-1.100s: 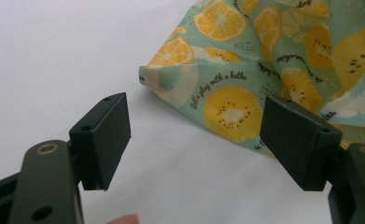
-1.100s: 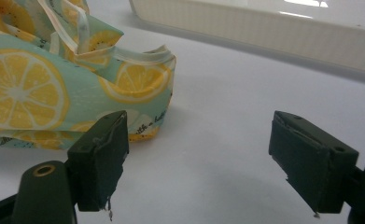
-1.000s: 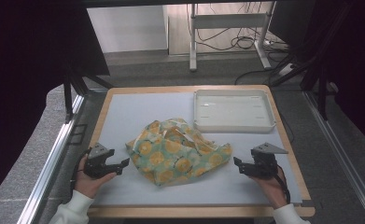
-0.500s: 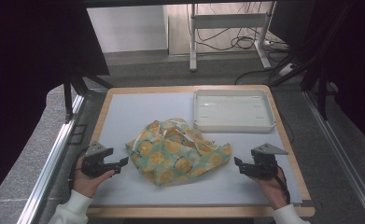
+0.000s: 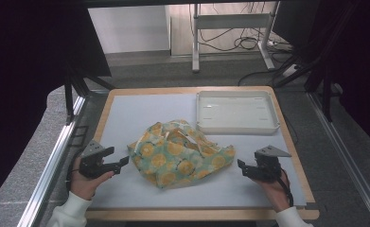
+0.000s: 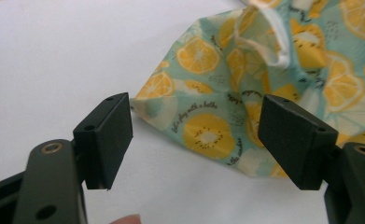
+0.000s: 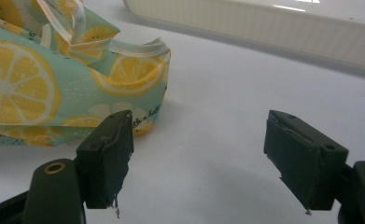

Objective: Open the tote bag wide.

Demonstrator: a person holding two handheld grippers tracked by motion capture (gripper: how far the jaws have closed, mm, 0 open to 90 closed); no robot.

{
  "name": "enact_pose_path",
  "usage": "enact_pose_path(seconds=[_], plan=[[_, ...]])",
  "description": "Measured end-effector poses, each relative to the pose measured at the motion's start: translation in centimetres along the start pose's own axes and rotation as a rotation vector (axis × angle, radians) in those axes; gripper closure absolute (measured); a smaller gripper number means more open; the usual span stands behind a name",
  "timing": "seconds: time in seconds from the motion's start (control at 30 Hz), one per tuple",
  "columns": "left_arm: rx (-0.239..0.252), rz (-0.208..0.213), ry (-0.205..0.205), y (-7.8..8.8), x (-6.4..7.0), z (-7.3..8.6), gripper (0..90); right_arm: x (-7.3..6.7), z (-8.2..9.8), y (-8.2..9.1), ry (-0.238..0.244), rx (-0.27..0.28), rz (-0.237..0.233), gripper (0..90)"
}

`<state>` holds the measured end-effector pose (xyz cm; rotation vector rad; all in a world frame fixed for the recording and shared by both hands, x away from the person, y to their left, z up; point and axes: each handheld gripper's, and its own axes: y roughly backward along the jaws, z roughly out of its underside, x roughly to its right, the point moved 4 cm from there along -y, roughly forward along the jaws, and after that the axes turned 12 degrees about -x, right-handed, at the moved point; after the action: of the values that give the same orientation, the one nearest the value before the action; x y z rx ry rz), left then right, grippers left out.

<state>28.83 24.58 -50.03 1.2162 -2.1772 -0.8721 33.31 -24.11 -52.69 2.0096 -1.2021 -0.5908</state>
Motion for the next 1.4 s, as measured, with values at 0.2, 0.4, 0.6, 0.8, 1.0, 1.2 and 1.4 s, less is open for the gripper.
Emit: enact_pose_path(seconds=[0.2, 0.4, 0.6, 0.8, 1.0, 1.2, 1.4], plan=[[0.007, 0.009, -0.014, 0.2, 0.4, -0.9, 26.6, 0.0, 0.0, 0.1, 0.000, 0.002, -0.002, 24.1], [0.013, 0.030, -0.017, 0.3, 0.8, -1.7, 26.6, 0.1, 0.0, 0.0, -0.005, 0.001, 0.000, 24.1], [0.018, 0.042, -0.030, 0.4, 1.4, -2.5, 26.8, 0.1, -0.1, 0.0, -0.001, 0.000, 0.001, 24.1], [0.011, 0.049, -0.045, -0.2, 1.9, -4.0, 29.2, 0.0, -0.1, -0.2, 0.004, -0.008, 0.003, 24.1], [0.009, 0.050, -0.058, -0.5, 2.4, -4.8, 30.1, 0.0, -0.1, -0.1, 0.002, -0.007, 0.003, 24.1], [0.013, 0.060, -0.052, -0.6, 2.4, -6.0, 30.7, 0.1, -0.1, -0.1, -0.001, -0.005, 0.002, 24.1], [0.009, 0.075, -0.051, -1.2, 2.4, -7.8, 31.4, 0.2, 0.0, -0.1, -0.003, -0.003, 0.003, 24.1]])
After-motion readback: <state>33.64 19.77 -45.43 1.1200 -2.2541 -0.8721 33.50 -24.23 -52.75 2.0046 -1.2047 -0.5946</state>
